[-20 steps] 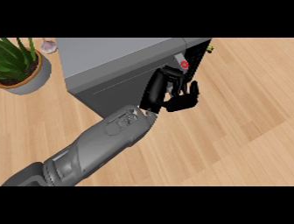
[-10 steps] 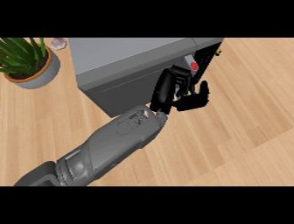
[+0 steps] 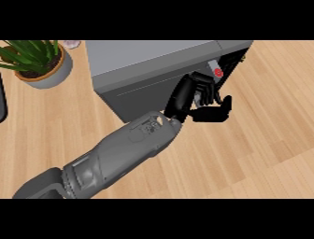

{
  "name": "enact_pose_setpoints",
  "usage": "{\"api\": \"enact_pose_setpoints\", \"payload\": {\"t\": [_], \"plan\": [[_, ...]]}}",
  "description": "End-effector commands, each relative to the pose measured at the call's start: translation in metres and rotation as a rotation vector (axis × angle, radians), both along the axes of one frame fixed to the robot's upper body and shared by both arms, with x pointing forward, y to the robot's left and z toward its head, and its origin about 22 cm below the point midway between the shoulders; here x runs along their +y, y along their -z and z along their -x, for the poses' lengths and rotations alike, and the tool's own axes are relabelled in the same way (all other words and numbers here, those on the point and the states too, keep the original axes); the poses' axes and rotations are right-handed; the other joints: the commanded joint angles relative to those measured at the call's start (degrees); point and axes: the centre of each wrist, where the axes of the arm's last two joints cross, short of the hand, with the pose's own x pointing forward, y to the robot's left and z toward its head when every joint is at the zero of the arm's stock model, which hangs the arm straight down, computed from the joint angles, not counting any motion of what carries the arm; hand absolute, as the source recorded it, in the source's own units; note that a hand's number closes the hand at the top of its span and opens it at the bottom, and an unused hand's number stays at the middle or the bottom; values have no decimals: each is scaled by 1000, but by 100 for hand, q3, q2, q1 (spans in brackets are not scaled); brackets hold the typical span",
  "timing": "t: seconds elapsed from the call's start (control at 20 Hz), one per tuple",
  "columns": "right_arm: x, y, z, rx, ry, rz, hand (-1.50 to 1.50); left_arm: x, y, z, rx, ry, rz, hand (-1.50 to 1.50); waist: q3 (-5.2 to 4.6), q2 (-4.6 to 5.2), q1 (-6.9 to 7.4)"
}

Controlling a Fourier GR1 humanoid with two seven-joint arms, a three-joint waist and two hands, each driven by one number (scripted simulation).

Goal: Pick up the milk, place it into the microwave and close the microwave

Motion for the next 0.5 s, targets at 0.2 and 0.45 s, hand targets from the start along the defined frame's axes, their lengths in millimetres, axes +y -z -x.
{"api": "enact_pose_setpoints", "payload": {"t": [0.2, 0.45], "plan": [[-7, -2, 9, 10, 37, -10, -150, 74, 24, -42, 80, -300, -45, -150, -13, 13, 383], [-5, -11, 14, -12, 33, -12, -150, 75, 21, -44, 88, -262, -32, -150, -29, -9, 538]]}}
